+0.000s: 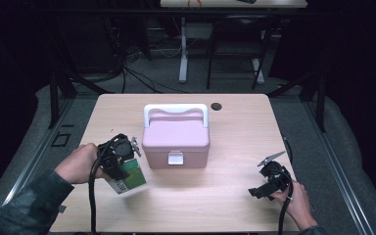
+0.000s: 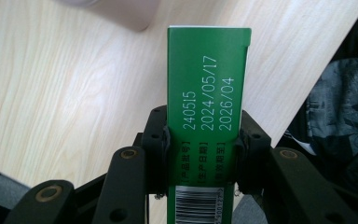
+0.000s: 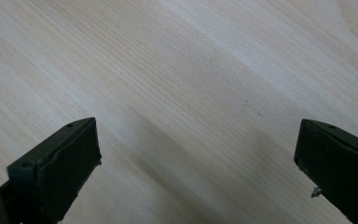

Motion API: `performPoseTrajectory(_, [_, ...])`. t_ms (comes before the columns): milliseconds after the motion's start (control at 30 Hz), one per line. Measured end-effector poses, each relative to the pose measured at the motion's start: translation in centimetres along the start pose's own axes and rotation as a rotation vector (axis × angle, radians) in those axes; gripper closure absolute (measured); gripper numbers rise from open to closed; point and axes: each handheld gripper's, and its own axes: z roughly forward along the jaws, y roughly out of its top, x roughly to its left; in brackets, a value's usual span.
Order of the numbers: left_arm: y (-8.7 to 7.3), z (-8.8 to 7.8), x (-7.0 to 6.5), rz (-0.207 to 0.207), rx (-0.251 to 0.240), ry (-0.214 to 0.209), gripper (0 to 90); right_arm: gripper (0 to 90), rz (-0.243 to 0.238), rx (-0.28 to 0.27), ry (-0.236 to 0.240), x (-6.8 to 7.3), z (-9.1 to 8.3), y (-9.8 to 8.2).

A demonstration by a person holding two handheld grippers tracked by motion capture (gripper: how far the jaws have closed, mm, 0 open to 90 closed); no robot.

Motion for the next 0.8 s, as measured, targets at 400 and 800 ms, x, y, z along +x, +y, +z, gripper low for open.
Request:
performPoseTrajectory(400, [-4.2,-1.1,4.7,-0.210,-0.013,0.053,63.5,0.0,-0.010,-0.010,-0.015,0.2,-0.4,0.1])
performPoseTrajectory(800, [-7.3,-0.8,11.0,-0.441,-0.005,0.095,63.7,0.0,-0.005,-0.020,-0.017,0.3,-0.5,0.2])
